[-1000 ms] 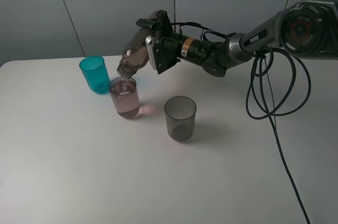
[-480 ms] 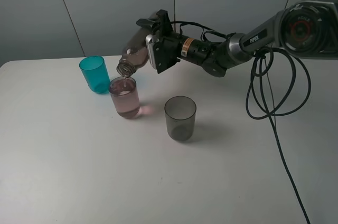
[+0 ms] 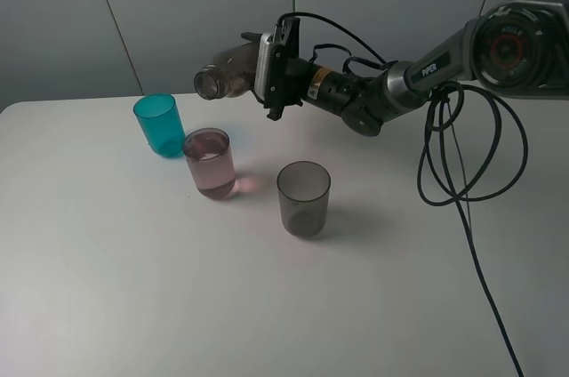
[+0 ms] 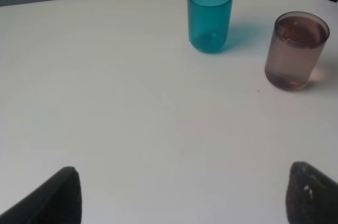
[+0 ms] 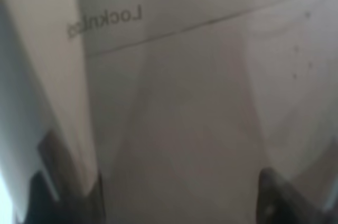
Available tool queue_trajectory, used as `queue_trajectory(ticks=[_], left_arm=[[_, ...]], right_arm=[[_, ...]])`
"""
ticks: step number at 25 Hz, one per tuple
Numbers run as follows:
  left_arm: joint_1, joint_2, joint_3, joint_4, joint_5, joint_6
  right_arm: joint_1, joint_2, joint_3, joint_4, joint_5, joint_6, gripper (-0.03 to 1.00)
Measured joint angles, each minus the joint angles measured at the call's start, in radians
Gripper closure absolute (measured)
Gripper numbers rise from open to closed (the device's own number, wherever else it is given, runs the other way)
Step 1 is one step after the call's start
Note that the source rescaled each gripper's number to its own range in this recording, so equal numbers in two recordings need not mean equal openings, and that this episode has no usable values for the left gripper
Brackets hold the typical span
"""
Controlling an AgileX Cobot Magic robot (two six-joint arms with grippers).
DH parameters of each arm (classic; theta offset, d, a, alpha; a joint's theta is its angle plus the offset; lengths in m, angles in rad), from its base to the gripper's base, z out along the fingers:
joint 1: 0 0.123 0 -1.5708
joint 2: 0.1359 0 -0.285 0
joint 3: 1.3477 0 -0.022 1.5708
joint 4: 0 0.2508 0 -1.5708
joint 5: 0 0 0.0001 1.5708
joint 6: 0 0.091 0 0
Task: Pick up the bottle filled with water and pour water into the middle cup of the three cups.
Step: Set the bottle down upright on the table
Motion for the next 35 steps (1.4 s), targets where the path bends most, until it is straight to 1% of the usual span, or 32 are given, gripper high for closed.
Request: queue_trajectory(ticks=[5, 8, 10, 13, 14, 17, 19, 23, 28, 30, 32, 35], left_arm=[[0.000, 0.000, 0.000, 0.000, 0.000, 0.000], [0.000, 0.000, 0.000, 0.000, 0.000, 0.000], [0.000, 0.000, 0.000, 0.000, 0.000, 0.000], [0.000, 0.000, 0.000, 0.000, 0.000, 0.000], [0.000, 0.000, 0.000, 0.000, 0.000, 0.000], [0.000, 0.000, 0.000, 0.000, 0.000, 0.000], [0.000, 0.000, 0.000, 0.000, 0.000, 0.000], [0.000, 0.000, 0.000, 0.000, 0.000, 0.000], [0.000, 0.000, 0.000, 0.000, 0.000, 0.000], [0.000, 0.000, 0.000, 0.000, 0.000, 0.000], [0.000, 0.000, 0.000, 0.000, 0.000, 0.000], [0.000, 0.000, 0.000, 0.000, 0.000, 0.000]], right_arm=[[0.006, 0.000, 0.000, 0.105, 0.009, 0.250, 0.96], [0.013, -0.020, 0.009, 0.146, 0.082, 0.385, 0.96], [0.019, -0.049, 0.023, 0.182, 0.137, 0.447, 0.96], [0.019, -0.106, 0.058, 0.259, 0.251, 0.522, 0.96], [0.019, -0.128, 0.075, 0.288, 0.274, 0.545, 0.96], [0.014, -0.196, 0.143, 0.343, 0.308, 0.634, 0.96], [0.007, -0.240, 0.191, 0.400, 0.315, 0.698, 0.96], [-0.014, -0.337, 0.299, 0.521, 0.315, 0.730, 0.96], [-0.077, -0.408, 0.458, 0.690, 0.286, 0.716, 0.96], [-0.095, -0.416, 0.526, 0.782, 0.255, 0.688, 0.96], [-0.105, -0.418, 0.586, 0.848, 0.218, 0.663, 0.96], [-0.109, -0.418, 0.649, 0.904, 0.130, 0.650, 0.96]])
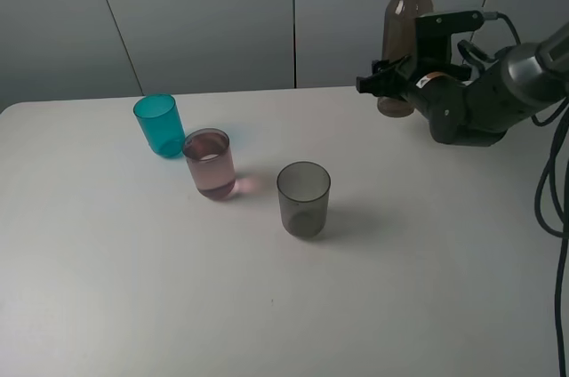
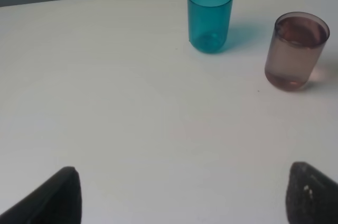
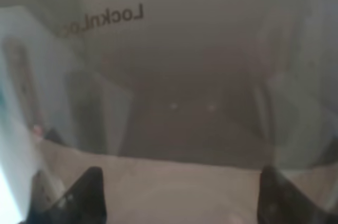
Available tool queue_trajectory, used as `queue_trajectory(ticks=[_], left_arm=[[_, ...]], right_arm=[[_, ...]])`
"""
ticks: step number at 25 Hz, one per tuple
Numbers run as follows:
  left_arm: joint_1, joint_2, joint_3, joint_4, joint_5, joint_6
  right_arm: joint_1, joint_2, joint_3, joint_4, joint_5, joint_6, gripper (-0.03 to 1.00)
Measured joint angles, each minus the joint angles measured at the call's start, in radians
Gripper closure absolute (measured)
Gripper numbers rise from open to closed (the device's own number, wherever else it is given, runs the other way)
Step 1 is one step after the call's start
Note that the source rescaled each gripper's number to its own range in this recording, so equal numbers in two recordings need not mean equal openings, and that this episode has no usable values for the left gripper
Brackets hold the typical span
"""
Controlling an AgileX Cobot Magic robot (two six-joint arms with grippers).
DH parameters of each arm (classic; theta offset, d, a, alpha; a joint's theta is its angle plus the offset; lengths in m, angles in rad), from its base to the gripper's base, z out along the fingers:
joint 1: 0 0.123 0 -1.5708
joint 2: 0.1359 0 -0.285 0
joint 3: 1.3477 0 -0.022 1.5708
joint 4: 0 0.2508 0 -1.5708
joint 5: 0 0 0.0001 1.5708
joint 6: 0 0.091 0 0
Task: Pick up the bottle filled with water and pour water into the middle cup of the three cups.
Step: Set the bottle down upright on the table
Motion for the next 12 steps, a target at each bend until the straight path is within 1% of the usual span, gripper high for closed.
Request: queue_trajectory(ticks=[3, 5, 9, 12], left_arm=[[0.000, 0.000, 0.000, 0.000, 0.000, 0.000], [0.000, 0.000, 0.000, 0.000, 0.000, 0.000], [0.000, 0.000, 0.000, 0.000, 0.000, 0.000], [0.000, 0.000, 0.000, 0.000, 0.000, 0.000]], right_arm=[[0.000, 0.000, 0.034, 0.041, -0.080, -0.008, 0.96], [0.000, 0.000, 0.046, 0.058, -0.100, -0.010, 0.96], [0.000, 0.035, 0.047, 0.062, -0.155, -0.010, 0.96], [0.000, 0.080, 0.048, 0.066, -0.173, -0.010, 0.96]])
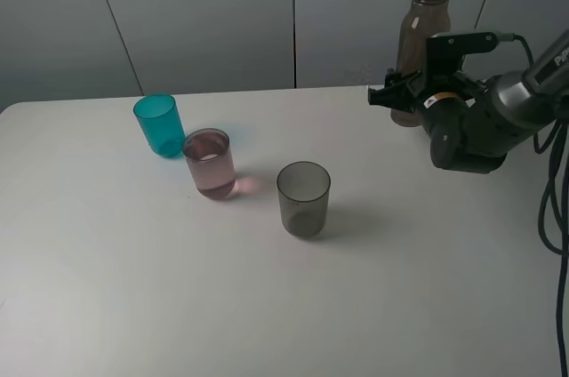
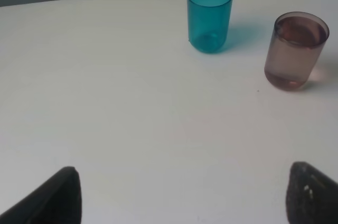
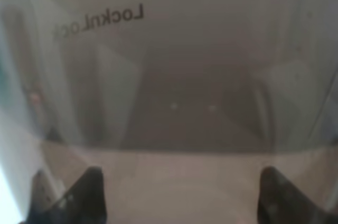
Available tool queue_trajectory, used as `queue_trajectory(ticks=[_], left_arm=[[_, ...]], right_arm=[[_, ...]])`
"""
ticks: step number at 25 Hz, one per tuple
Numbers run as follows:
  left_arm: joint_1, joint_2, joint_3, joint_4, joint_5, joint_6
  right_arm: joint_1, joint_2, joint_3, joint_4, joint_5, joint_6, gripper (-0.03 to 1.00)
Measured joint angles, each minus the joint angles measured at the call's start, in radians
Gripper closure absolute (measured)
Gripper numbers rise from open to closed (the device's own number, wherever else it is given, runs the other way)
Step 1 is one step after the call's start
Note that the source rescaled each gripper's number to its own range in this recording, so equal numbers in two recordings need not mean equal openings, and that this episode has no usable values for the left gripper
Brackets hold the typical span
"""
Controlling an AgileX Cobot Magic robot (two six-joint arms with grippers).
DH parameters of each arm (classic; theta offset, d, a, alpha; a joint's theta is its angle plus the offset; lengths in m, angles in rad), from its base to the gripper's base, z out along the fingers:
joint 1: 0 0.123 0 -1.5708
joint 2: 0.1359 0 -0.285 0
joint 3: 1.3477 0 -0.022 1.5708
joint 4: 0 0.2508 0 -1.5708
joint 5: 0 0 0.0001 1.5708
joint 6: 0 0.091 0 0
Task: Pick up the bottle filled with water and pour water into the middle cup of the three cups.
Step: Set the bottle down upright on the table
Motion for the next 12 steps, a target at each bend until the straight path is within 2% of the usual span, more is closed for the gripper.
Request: queue_trajectory(ticks=[12], left_arm=[[0.000, 0.000, 0.000, 0.000, 0.000, 0.000]], right_arm=[[0.000, 0.102, -0.023, 0.026, -0.085, 0.072, 0.96]])
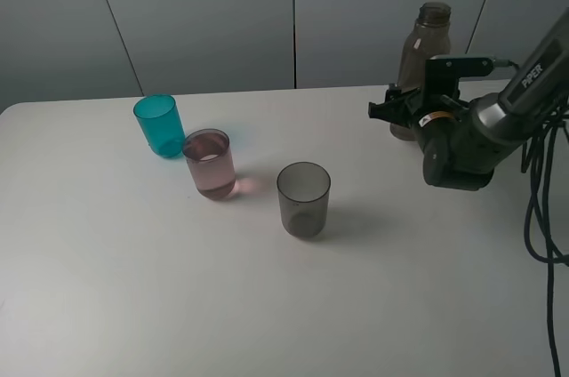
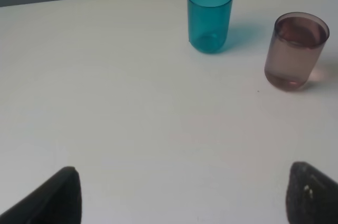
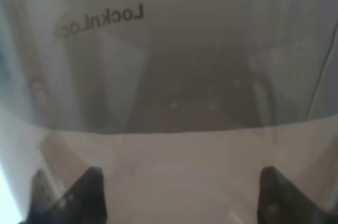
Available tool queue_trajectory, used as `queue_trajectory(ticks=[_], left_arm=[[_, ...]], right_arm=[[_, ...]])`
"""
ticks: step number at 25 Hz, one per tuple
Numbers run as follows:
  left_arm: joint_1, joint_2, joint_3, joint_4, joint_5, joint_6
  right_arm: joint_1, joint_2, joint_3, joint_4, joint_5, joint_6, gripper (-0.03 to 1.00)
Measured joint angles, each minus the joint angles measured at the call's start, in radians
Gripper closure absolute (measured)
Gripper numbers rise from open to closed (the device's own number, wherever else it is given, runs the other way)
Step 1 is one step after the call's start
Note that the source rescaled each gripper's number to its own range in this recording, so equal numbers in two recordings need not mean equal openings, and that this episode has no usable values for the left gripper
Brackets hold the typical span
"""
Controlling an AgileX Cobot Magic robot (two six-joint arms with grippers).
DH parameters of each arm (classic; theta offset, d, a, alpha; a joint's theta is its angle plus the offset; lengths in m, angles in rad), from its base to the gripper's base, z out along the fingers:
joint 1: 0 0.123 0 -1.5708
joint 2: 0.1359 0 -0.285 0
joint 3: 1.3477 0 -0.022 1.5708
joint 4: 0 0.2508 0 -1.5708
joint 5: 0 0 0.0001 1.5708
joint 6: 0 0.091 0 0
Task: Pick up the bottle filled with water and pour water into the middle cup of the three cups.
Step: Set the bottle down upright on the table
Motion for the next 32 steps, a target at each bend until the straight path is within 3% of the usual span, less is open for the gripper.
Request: queue_trajectory(ticks=[32], left_arm=[[0.000, 0.000, 0.000, 0.000, 0.000, 0.000]], right_arm=[[0.000, 0.086, -0.085, 0.023, -0.003, 0.005, 0.96]])
